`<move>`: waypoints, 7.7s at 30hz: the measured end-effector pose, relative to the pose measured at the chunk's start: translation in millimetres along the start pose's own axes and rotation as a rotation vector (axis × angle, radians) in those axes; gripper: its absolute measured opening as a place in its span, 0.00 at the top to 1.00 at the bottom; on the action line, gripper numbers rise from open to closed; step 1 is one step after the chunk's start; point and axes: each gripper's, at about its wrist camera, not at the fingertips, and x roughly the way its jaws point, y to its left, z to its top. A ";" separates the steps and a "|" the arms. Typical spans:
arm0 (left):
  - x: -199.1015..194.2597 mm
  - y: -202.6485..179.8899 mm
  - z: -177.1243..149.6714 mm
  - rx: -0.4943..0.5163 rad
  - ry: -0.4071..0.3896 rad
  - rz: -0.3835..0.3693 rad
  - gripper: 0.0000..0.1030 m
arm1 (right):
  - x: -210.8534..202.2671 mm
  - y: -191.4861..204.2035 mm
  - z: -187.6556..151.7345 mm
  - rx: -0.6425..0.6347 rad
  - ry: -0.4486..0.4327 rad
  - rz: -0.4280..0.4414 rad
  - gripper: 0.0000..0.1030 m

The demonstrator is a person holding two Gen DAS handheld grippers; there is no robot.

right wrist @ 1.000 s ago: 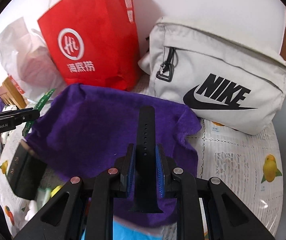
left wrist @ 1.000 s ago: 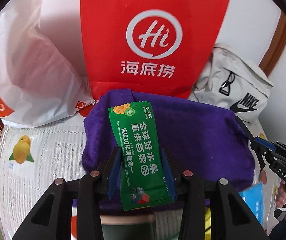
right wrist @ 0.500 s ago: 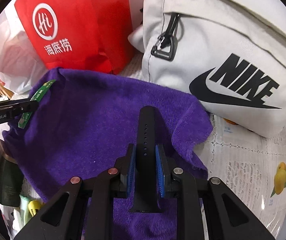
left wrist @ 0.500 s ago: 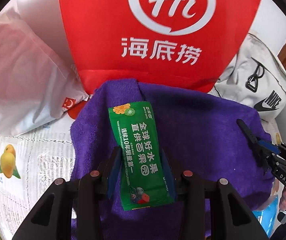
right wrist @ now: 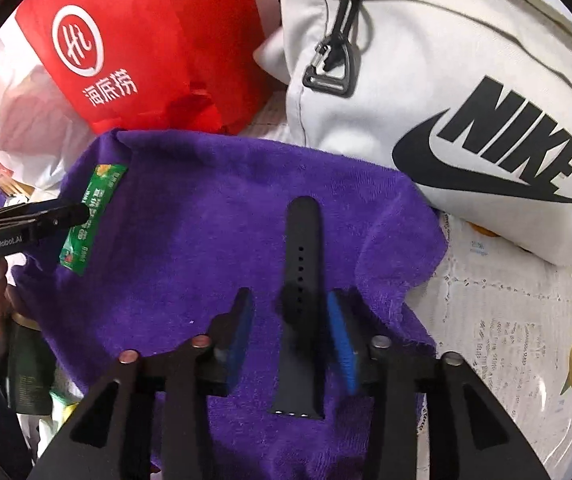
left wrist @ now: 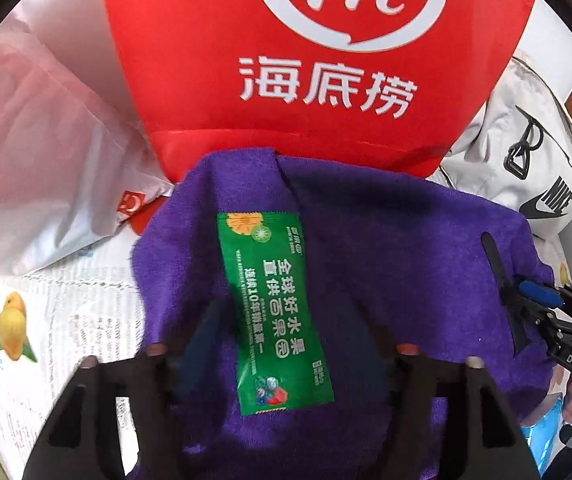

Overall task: Organize soft objects
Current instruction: 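Lower the green packet onto the purple towel and open the left gripper, then move the left gripper back to the pile and grasp a white glove, then grasp the white foam block with the right gripper while the left gripper holds the glove, then carry the white foam block and the glove toward the purple towel with both grippers, then lower the foam block onto the towel with the right gripper while the left lowers the glove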

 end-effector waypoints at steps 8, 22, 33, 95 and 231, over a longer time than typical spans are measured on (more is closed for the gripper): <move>-31.3 -7.4 -8.2 -0.001 -0.027 0.075 0.28 | -24.9 13.4 -7.6 -0.004 0.003 -0.050 0.37; -103.9 -6.8 -63.3 0.030 -0.168 0.110 0.28 | -115.0 52.2 -61.1 -0.142 -0.208 -0.171 0.22; -155.8 5.7 -136.9 -0.048 -0.166 0.039 0.28 | -155.8 69.8 -127.8 -0.024 -0.201 -0.043 0.22; -201.3 -19.9 -265.3 0.040 -0.283 -0.166 0.88 | -170.9 149.9 -243.6 -0.180 -0.240 0.084 0.22; -25.1 3.9 -37.3 0.001 -0.051 -0.198 0.81 | -27.1 27.2 -22.0 -0.044 -0.041 -0.165 0.47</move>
